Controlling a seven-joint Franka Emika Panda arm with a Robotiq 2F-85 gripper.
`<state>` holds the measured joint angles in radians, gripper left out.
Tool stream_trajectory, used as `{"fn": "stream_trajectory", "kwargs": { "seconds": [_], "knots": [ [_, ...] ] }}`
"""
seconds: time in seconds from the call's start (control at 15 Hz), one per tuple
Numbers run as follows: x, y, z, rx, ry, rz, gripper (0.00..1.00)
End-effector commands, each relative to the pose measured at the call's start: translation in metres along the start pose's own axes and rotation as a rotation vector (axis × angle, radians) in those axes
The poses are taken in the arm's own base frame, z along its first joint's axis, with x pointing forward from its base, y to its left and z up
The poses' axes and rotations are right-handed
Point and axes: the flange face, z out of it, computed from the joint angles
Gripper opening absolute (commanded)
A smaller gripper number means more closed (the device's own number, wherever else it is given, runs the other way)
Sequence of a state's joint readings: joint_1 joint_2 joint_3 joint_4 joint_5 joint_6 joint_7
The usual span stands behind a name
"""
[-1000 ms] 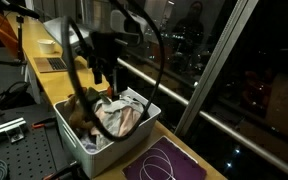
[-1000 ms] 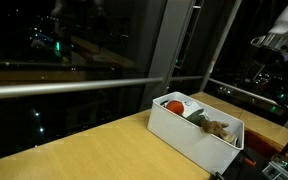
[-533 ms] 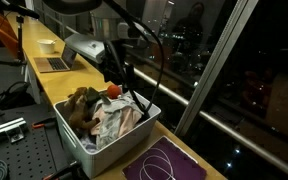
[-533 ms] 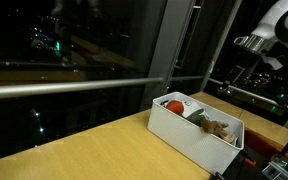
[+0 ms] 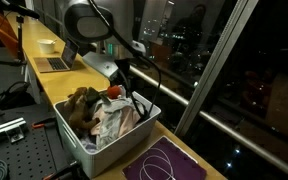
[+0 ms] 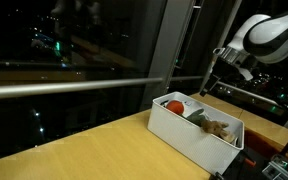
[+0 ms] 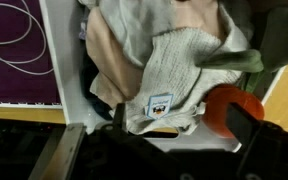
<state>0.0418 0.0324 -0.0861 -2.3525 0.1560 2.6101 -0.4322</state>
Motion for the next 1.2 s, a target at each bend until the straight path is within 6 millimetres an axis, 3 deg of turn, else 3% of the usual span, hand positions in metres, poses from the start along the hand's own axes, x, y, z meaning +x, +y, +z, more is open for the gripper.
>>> {"fn": "stream_trajectory", "kwargs": {
  "seconds": [0.0, 0.27, 0.53, 0.73, 0.87, 0.93, 1.13],
  "knots": [
    [0.030, 0.008, 0.033, 0.044, 0.032, 0.001, 1.00],
    [0.040, 0.030, 0.086, 0.048, 0.011, 0.008, 1.00],
    [0.020, 0.056, 0.140, 0.049, -0.069, 0.024, 1.00],
    [0.004, 0.053, 0.178, 0.104, -0.157, 0.023, 1.00],
    [0.002, 0.041, 0.192, 0.134, -0.179, 0.007, 0.74],
    [0.002, 0.036, 0.195, 0.139, -0.184, 0.005, 0.68],
    [0.002, 0.031, 0.180, 0.155, -0.185, -0.014, 0.43]
  ]
}}
